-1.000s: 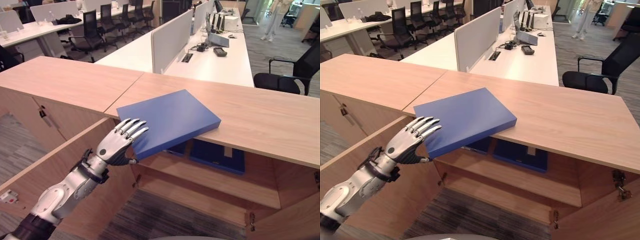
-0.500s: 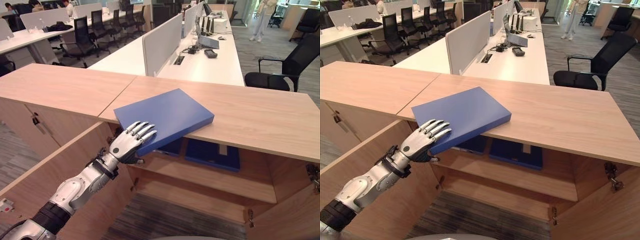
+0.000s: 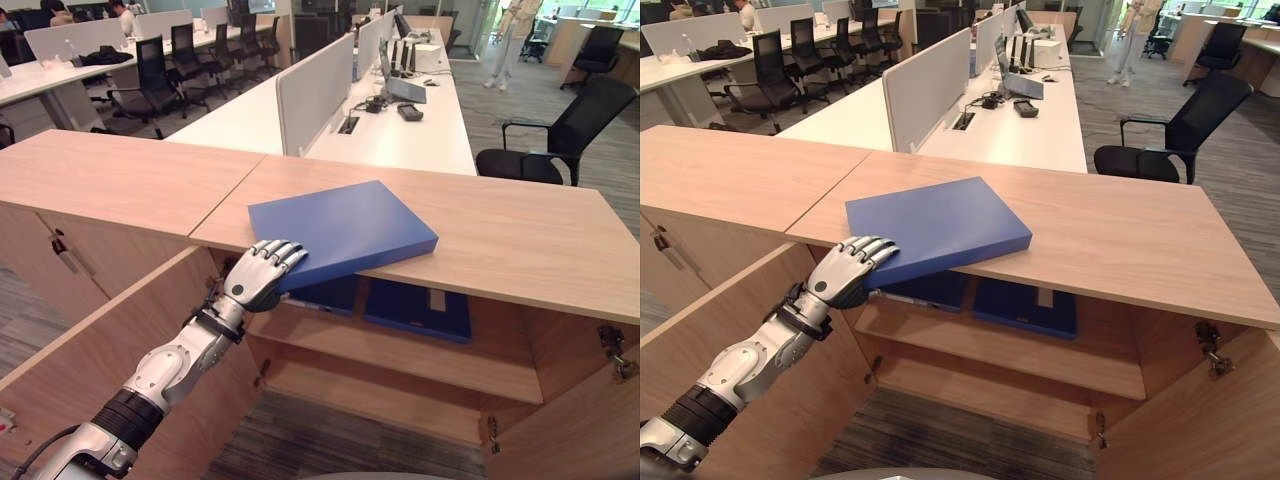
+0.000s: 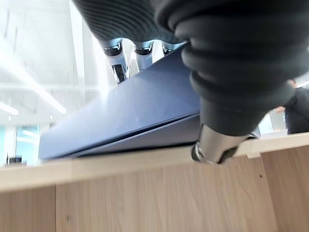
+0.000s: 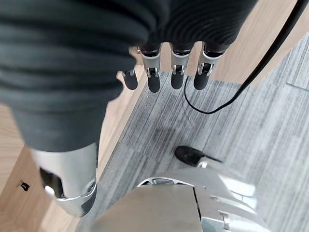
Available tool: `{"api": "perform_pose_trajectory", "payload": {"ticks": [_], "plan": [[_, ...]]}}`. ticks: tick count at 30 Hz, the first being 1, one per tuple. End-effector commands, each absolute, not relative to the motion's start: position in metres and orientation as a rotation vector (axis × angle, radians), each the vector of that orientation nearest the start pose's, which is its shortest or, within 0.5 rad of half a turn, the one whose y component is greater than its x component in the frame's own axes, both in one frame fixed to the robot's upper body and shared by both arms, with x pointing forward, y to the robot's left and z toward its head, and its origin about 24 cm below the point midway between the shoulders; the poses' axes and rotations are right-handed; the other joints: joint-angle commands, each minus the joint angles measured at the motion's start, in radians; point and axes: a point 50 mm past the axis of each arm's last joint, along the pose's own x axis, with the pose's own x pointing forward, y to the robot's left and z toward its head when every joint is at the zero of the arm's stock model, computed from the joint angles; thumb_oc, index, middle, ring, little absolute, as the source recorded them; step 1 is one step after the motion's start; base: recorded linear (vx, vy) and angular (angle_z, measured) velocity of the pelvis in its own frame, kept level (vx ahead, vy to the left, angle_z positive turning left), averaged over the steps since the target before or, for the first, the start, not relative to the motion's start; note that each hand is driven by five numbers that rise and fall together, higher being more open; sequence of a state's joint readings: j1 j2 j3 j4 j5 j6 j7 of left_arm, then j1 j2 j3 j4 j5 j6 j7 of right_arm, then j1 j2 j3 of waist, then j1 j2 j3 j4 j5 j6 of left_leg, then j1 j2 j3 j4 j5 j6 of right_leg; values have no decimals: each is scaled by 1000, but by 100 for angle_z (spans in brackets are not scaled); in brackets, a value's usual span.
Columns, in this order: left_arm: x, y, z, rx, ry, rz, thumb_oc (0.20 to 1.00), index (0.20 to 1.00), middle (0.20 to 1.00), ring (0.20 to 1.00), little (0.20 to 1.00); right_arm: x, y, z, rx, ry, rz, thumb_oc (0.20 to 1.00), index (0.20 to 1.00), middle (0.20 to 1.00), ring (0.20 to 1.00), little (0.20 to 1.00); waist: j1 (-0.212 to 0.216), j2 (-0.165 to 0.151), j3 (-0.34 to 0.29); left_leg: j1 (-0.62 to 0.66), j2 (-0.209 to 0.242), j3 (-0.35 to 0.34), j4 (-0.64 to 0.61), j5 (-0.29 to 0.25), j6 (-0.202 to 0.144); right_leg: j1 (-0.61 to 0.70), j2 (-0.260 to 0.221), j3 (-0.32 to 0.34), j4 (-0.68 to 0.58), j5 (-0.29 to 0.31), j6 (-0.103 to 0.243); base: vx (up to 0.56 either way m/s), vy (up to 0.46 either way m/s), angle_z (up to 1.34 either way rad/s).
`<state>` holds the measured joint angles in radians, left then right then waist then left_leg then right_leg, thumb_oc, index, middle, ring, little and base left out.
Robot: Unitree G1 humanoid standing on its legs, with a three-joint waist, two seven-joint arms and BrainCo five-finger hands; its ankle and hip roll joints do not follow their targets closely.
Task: Put the empty folder in the office cabinet
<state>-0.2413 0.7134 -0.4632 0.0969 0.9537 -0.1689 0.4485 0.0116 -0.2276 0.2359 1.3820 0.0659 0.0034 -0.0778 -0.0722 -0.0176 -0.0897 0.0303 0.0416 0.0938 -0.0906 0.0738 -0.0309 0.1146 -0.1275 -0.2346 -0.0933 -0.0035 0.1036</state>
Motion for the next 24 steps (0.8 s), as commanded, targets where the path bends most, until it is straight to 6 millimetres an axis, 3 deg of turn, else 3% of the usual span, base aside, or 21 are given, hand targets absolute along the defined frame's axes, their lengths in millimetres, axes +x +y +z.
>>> {"api": "perform_pose_trajectory", "payload": {"ticks": [1,10,14,16,17,18,20,21,22,24], "plan": [[296,189,116,1624,-687,-28,200,200,200,200,200,64,-231,-169,-406,1366,-25,1000,1000,1000,1000,1000,-7,-43,13,34,-64,-20,3,-153,51,5,49,62,16,-35,-27,1,-10,-7],[290,198,102,1608,-608,-21,200,200,200,200,200,68,-220,-171,-381,1349,-3,1000,1000,1000,1000,1000,-5,-41,14,40,-63,-18,3,-154,51,9,50,62,13,-34,-28,0,-2,-1],[275,210,100,1470,-527,31,200,200,200,200,200,117,-217,-159,-278,1151,-49,1000,1000,1000,1000,1000,8,-46,17,39,-63,-20,3,-151,51,10,52,60,12,-33,-30,0,0,0],[266,219,104,1370,-503,104,200,200,200,200,200,150,-215,-143,-223,971,-58,1000,1000,1000,1000,1000,14,-55,25,35,-64,-20,3,-148,50,8,51,58,11,-31,-31,0,0,0],[263,221,104,1366,-493,104,200,200,200,200,200,147,-217,-143,-229,977,-54,1000,1000,1000,1000,1000,9,-51,22,36,-64,-19,3,-148,50,9,51,59,11,-31,-31,0,0,0],[246,237,107,1271,-451,183,200,200,200,200,200,172,-224,-111,-177,750,-61,1000,1000,1000,1000,1000,7,-53,36,33,-63,-15,3,-142,50,5,50,56,13,-27,-33,0,0,0],[229,253,108,1166,-398,245,200,200,200,200,200,176,-235,-82,-146,592,-69,1000,1000,1000,1000,1000,5,-52,39,31,-64,-15,3,-147,49,3,50,53,11,-29,-32,5,-5,-3],[228,253,108,1166,-395,244,200,200,200,200,200,175,-235,-82,-147,595,-68,1000,1000,1000,1000,1000,4,-51,36,31,-64,-15,3,-147,49,3,50,53,12,-29,-32,0,0,0],[215,261,112,1035,-376,284,200,200,200,200,200,178,-245,-58,-71,473,-99,1000,1000,1000,1000,1000,8,-52,43,26,-66,-18,3,-144,50,0,50,47,12,-28,-32,0,-8,10],[202,267,117,935,-370,315,200,200,200,200,200,181,-248,-45,-2,394,-120,1000,1000,1000,1000,1000,14,-53,45,22,-67,-22,3,-142,51,-3,49,42,12,-27,-32,4,-9,12]]}}
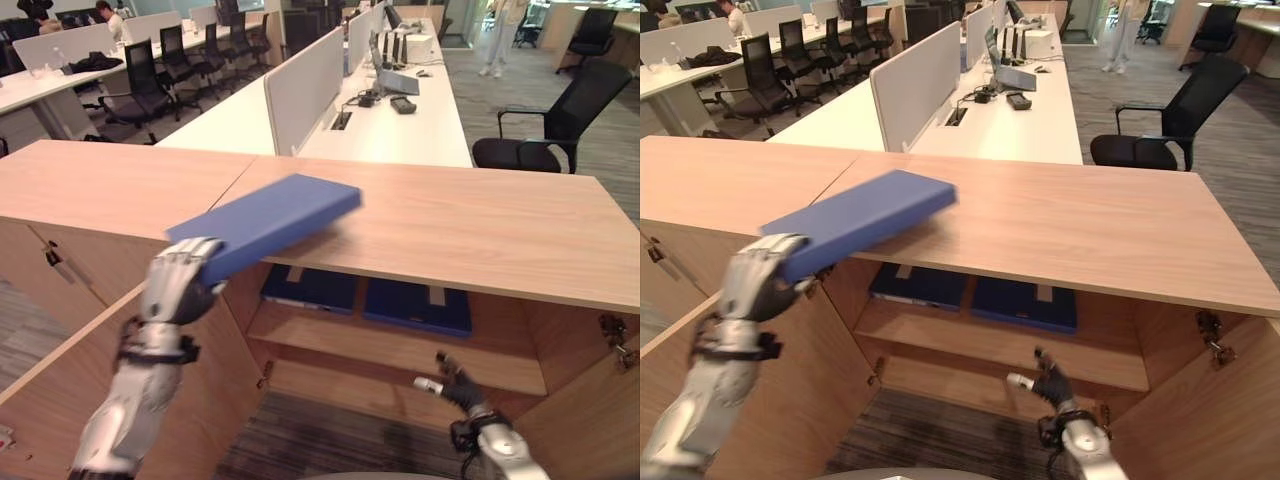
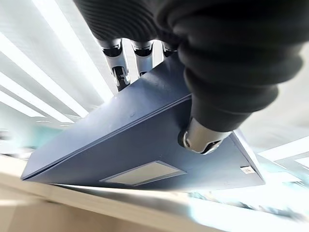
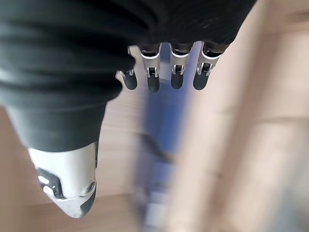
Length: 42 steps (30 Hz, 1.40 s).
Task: Put the empty folder in the office cabinet
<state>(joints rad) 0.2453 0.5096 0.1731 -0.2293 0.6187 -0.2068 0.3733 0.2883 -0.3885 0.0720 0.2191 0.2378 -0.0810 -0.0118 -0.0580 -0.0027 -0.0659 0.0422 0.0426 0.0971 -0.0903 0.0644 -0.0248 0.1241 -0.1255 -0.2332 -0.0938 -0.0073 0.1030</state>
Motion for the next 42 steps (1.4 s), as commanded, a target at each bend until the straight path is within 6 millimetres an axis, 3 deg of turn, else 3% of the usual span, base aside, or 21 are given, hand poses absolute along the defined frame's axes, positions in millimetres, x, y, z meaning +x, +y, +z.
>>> {"api": "perform_pose_trajectory", "payload": {"ticks": [1,7,13,15,18,24,37,42], "plan": [[196,271,118,887,-359,327,200,200,200,200,200,184,-249,-36,59,339,-132,1000,1000,1000,1000,1000,3,-68,24,7,-68,-27,3,-131,45,-14,47,38,13,-22,-31,1,-5,5],[177,283,130,637,-386,385,200,200,200,200,200,193,-251,-7,307,138,-174,1000,1000,1000,1000,1000,15,-67,25,-2,-73,-38,3,-125,44,-17,47,25,16,-23,-32,-2,0,4],[173,286,133,351,-416,384,200,200,200,200,200,200,-247,4,463,41,-181,1000,1000,1000,1000,1000,28,-66,30,-5,-77,-50,3,-121,45,-17,48,14,17,-27,-33,-1,0,10],[173,286,132,312,-417,385,200,200,200,200,200,201,-247,4,486,34,-190,1000,1000,1000,1000,1000,31,-64,32,-5,-77,-54,3,-120,45,-16,48,10,18,-28,-34,0,3,14],[176,283,128,97,-418,337,200,200,200,200,200,203,-244,1,551,35,-191,1000,1000,1000,1000,1000,39,-62,37,-5,-79,-61,3,-116,45,-14,45,2,23,-30,-34,-10,5,16],[179,278,127,-84,-433,275,200,200,200,200,200,202,-239,-7,606,61,-180,1000,1000,1000,1000,1000,46,-60,40,-4,-80,-67,3,-112,46,-12,44,-6,24,-31,-34,-6,1,4],[183,262,179,-328,-715,28,200,200,200,200,200,201,-232,-21,656,116,-160,1000,1000,1000,1000,1000,58,-61,41,-2,-80,-72,3,-111,42,-6,46,-11,24,-35,-35,-9,-3,3],[188,256,191,-410,-779,-54,200,200,200,200,200,203,-228,-24,678,131,-151,1000,1000,1000,1000,1000,56,-60,38,1,-79,-70,3,-110,40,-5,46,-9,25,-36,-36,-4,-2,-2]]}}
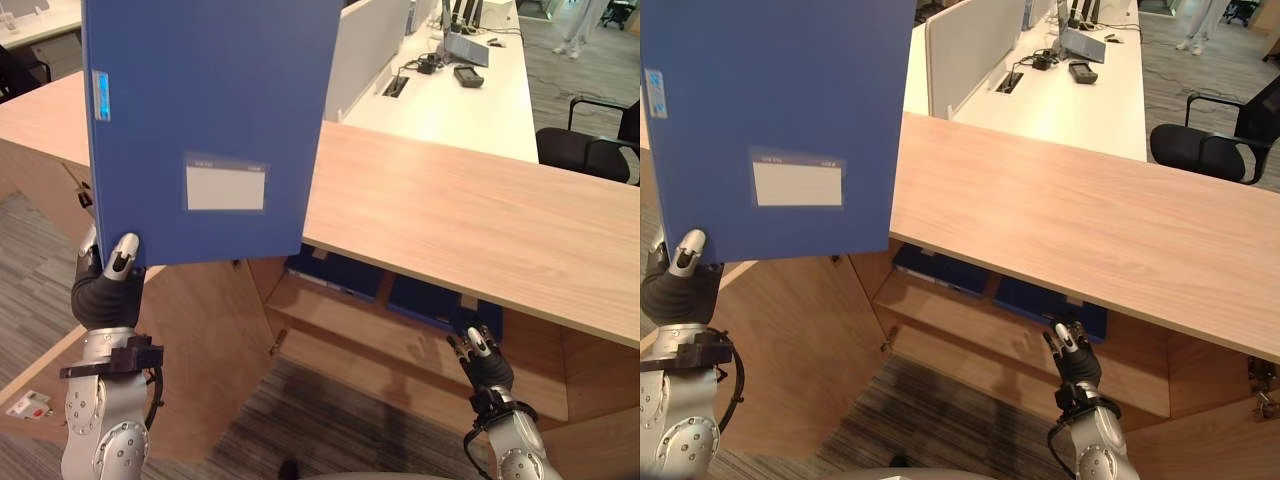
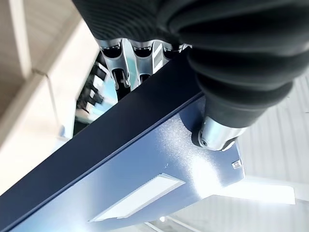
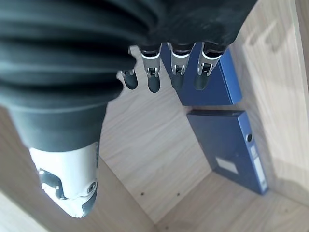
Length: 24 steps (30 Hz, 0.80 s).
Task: Put the empty folder in the office cabinet
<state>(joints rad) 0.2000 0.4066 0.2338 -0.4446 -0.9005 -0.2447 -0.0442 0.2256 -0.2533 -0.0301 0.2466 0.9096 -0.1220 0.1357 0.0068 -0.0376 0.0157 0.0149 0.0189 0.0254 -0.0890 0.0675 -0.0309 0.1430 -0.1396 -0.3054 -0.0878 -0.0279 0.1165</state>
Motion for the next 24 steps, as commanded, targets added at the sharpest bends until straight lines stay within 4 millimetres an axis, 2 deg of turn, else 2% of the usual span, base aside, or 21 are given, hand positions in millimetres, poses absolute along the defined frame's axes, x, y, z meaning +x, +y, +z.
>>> {"api": "perform_pose_trajectory", "payload": {"ticks": [1,5,10,14,15,17,19,21,24], "plan": [[189,255,193,-422,-786,-72,200,200,200,200,200,203,-227,-25,681,136,-148,1000,1000,1000,1000,1000,-11,-25,-45,28,-55,2,2,-113,46,-24,61,63,19,-16,-50,0,0,0],[192,249,200,-399,-806,-116,200,200,200,200,200,202,-225,-28,686,152,-141,1000,1000,1000,1000,1000,-14,-25,-48,29,-56,2,2,-112,45,-24,61,67,19,-16,-50,0,0,0],[194,244,193,-328,-745,-128,200,200,200,200,200,202,-225,-28,681,156,-136,1000,1000,1000,1000,1000,-18,-24,-47,31,-54,5,2,-112,45,-23,62,69,19,-14,-51,0,0,0],[192,238,169,-256,-568,-170,200,200,200,200,200,199,-230,-26,654,155,-150,1000,1000,1000,1000,1000,-22,-22,-45,31,-53,8,2,-112,47,-23,62,74,17,-12,-52,-6,-4,-2],[192,238,169,-256,-567,-170,200,200,200,200,200,199,-230,-26,654,155,-150,1000,1000,1000,1000,1000,-22,-22,-45,31,-53,8,2,-112,47,-23,62,74,17,-11,-52,-10,-9,-6],[186,237,150,-263,-453,-210,200,200,200,200,200,196,-234,-24,648,140,-152,1000,1000,1000,1000,1000,-27,-21,-42,32,-52,10,2,-113,48,-24,63,78,17,-10,-51,-11,-5,-6],[186,236,147,-269,-432,-223,200,200,200,200,200,196,-235,-24,647,137,-155,1000,1000,1000,1000,1000,-28,-21,-41,32,-51,11,2,-113,48,-25,62,78,17,-10,-51,-8,4,-5],[186,234,140,-295,-361,-308,200,200,200,200,200,193,-237,-24,646,137,-145,1000,1000,1000,1000,1000,-35,-18,-41,32,-51,12,2,-112,48,-26,61,81,16,-7,-48,0,0,0],[189,237,132,-192,-267,-360,200,200,200,200,200,189,-238,-26,634,161,-127,1000,1000,1000,1000,1000,-40,-16,-44,34,-50,15,2,-113,48,-26,61,82,17,-6,-47,0,0,0]]}}
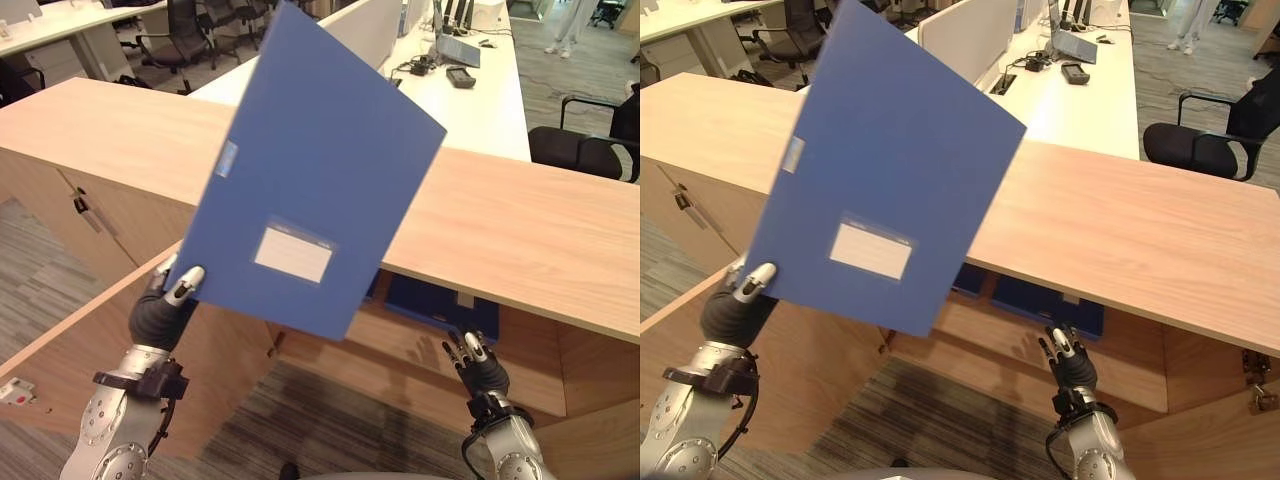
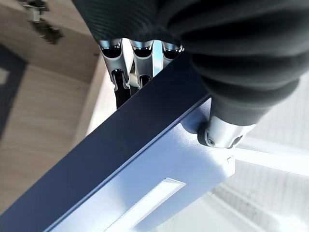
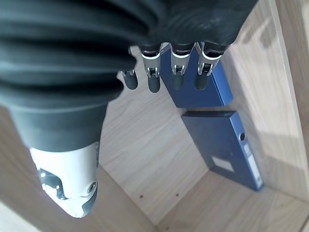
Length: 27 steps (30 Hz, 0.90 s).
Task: Put the empty folder in the office cabinet
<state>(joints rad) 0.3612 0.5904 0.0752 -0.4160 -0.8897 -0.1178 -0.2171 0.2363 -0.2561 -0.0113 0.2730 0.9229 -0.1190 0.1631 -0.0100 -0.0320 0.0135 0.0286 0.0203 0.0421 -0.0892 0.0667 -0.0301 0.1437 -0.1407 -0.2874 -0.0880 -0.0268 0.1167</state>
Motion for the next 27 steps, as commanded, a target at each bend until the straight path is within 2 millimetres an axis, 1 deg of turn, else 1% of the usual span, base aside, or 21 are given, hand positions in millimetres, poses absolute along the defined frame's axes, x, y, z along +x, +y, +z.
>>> {"api": "perform_pose_trajectory", "payload": {"ticks": [1,3,5,9,11,12,13,16,19,21,22,24,25,27], "plan": [[189,237,131,-192,-267,-360,200,200,200,200,200,189,-238,-26,634,161,-127,1000,1000,1000,1000,1000,-23,-22,-42,21,-51,-2,2,-112,47,-26,62,64,17,-7,-47,0,0,0],[191,245,132,-14,-201,-407,200,200,200,200,200,187,-244,-27,619,168,-139,1000,1000,1000,1000,1000,-26,-20,-45,21,-51,-2,2,-111,46,-27,63,64,18,-7,-45,0,0,0],[192,250,131,93,-156,-433,200,200,200,200,200,187,-249,-28,613,168,-152,1000,1000,1000,1000,1000,-27,-19,-47,22,-50,-1,2,-111,45,-28,61,65,19,-6,-43,0,0,0],[188,256,130,194,-88,-479,200,200,200,200,200,186,-258,-27,596,165,-177,1000,1000,1000,1000,1000,-28,-16,-48,24,-49,3,2,-113,44,-29,60,69,19,-3,-40,0,0,0],[187,259,131,284,-66,-498,200,200,200,200,200,185,-264,-28,573,172,-195,1000,1000,1000,1000,1000,-28,-15,-51,26,-49,4,2,-115,44,-29,61,71,19,-3,-39,0,0,0],[187,259,131,285,-66,-498,200,200,200,200,200,185,-264,-28,573,172,-195,1000,1000,1000,1000,1000,-28,-15,-51,26,-49,4,2,-115,44,-29,61,71,19,-3,-39,0,0,0],[185,260,132,380,-47,-525,200,200,200,200,200,183,-269,-28,557,175,-205,1000,1000,1000,1000,1000,-29,-16,-51,26,-49,4,2,-117,44,-28,60,72,18,-3,-37,0,0,0],[182,264,132,490,-9,-549,200,200,200,200,200,181,-278,-28,513,189,-222,1000,1000,1000,1000,1000,-29,-16,-52,27,-49,6,2,-119,45,-28,60,73,18,-3,-36,0,0,0],[180,268,135,547,9,-555,200,200,200,200,200,180,-287,-23,468,184,-236,1000,1000,1000,1000,1000,-28,-16,-52,29,-48,8,2,-120,46,-27,60,74,19,-3,-35,1,2,-2],[179,272,136,635,15,-541,200,200,200,200,200,178,-293,-20,415,190,-248,1000,1000,1000,1000,1000,-28,-16,-51,29,-49,8,2,-122,47,-28,59,75,19,-3,-35,1,-1,-4],[178,272,136,637,15,-540,200,200,200,200,200,178,-293,-20,415,191,-247,1000,1000,1000,1000,1000,-29,-16,-51,30,-49,8,2,-122,47,-28,59,75,19,-3,-35,7,0,-3],[177,278,139,786,21,-520,200,200,200,200,200,178,-306,-10,336,176,-272,1000,1000,1000,1000,1000,-31,-15,-50,30,-49,9,2,-125,48,-27,59,77,19,-3,-35,5,1,-2],[177,278,139,787,22,-519,200,200,200,200,200,178,-305,-10,335,177,-271,1000,1000,1000,1000,1000,-32,-15,-50,31,-49,10,2,-125,48,-27,59,77,19,-3,-35,0,0,0],[175,281,140,849,30,-512,200,200,200,200,200,180,-313,-1,272,161,-276,1000,1000,1000,1000,1000,-32,-14,-49,32,-48,10,2,-126,49,-27,59,80,19,-4,-35,0,0,0]]}}
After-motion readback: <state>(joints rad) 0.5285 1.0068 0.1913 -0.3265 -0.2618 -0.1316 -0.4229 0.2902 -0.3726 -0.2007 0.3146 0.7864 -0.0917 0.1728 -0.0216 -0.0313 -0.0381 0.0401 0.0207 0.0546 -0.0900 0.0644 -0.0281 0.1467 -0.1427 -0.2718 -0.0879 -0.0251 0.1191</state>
